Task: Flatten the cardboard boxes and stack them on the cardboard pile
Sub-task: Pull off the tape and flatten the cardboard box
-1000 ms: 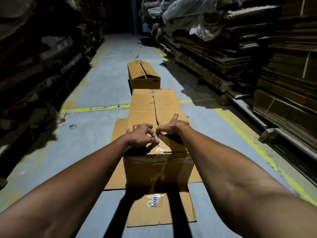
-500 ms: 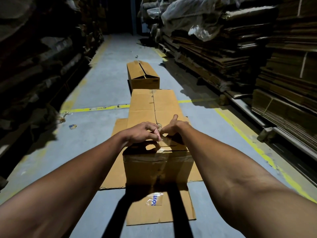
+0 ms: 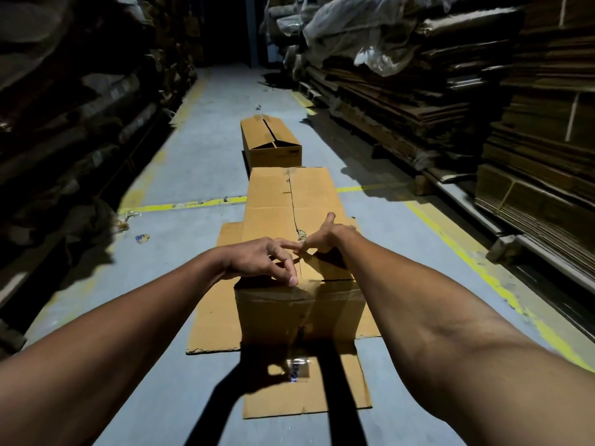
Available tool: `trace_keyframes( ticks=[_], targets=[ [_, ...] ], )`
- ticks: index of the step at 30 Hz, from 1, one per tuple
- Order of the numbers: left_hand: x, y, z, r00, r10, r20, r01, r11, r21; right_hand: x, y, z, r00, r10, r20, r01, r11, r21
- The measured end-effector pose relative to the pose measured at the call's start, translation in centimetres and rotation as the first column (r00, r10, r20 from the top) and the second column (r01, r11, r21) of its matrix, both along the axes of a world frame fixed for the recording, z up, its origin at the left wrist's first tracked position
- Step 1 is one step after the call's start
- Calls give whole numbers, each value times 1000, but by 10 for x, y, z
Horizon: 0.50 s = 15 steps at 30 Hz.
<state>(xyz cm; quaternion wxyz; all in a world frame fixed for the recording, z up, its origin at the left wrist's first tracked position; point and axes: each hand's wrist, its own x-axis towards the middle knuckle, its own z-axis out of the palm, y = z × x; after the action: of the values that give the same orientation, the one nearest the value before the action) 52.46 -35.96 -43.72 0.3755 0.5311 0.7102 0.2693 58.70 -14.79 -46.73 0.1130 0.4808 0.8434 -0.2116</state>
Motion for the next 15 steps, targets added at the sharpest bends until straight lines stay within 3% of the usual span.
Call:
trace_keyframes(
  ticks=[5, 11, 13, 15],
  targets=[
    [3, -7, 10, 972, -150, -182, 155, 988, 13, 1, -3, 4, 1000, -3, -2, 3, 1000, -22],
    [-1, -12, 26, 927, -171, -335, 183, 983, 6, -1, -9, 9, 1000, -16, 5, 17, 998, -66],
    [2, -11, 28, 912, -145, -383, 190, 979, 80, 0, -11, 12, 1000, -12, 15, 13, 996, -86],
    [5, -8, 35, 939, -74, -336, 152, 966, 210, 0, -11, 13, 999, -12, 31, 15, 995, -101]
  ],
)
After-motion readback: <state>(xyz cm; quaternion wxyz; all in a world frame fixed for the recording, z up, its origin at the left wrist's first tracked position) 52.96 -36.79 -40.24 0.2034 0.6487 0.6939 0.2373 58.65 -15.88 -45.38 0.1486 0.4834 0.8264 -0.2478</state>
